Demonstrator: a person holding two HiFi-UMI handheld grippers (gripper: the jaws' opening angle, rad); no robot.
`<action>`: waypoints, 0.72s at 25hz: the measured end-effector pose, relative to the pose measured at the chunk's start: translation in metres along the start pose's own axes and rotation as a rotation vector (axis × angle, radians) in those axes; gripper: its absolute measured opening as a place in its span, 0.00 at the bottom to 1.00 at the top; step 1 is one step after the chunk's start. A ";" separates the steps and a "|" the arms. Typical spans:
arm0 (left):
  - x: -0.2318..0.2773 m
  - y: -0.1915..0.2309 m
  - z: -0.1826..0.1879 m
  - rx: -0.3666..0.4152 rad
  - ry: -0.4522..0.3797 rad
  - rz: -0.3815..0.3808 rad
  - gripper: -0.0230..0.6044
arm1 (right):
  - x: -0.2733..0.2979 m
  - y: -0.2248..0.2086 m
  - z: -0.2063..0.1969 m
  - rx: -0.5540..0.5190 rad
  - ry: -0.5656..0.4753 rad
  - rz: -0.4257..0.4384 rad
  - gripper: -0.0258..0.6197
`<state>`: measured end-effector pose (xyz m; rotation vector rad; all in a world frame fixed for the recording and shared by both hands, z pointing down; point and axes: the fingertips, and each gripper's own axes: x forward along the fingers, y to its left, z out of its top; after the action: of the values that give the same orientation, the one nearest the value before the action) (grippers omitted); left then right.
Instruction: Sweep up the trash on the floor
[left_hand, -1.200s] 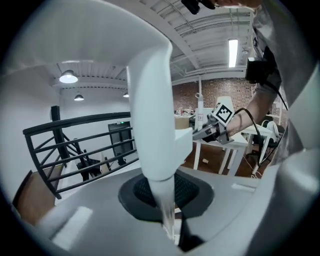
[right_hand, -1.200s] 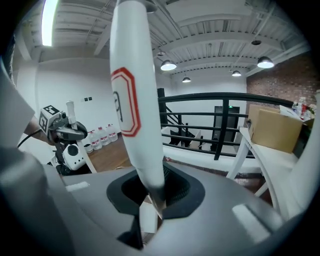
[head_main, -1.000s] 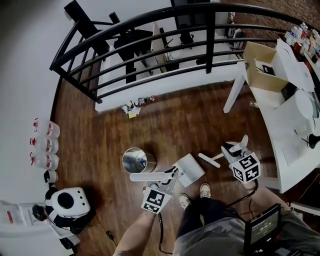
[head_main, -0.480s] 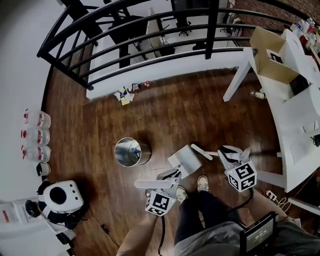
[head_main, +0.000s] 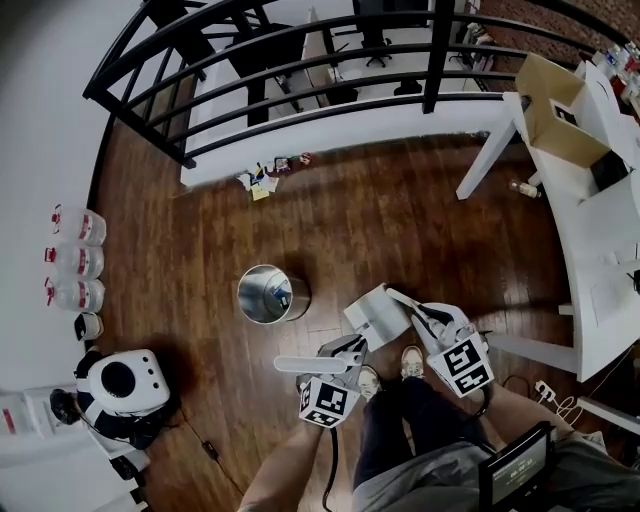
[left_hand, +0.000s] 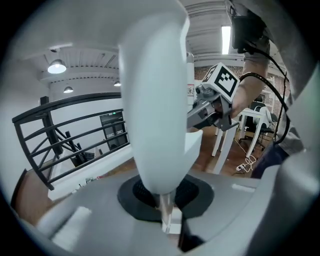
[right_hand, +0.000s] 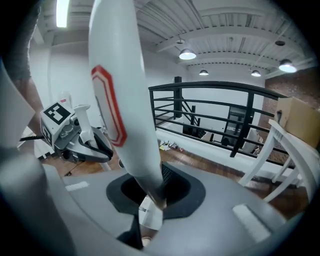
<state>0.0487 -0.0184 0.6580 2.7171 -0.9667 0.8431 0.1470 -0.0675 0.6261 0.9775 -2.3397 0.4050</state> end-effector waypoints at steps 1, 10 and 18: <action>0.000 0.001 -0.001 -0.002 0.000 0.003 0.07 | 0.002 0.007 0.000 -0.015 0.006 0.006 0.13; -0.013 0.014 -0.016 -0.056 -0.004 0.049 0.07 | 0.024 0.048 0.003 -0.053 0.061 -0.012 0.13; -0.026 0.025 -0.032 -0.109 0.001 0.062 0.07 | 0.028 0.048 0.005 -0.029 0.067 -0.038 0.13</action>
<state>0.0014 -0.0145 0.6694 2.6075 -1.0694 0.7776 0.0941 -0.0524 0.6360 0.9782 -2.2577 0.3824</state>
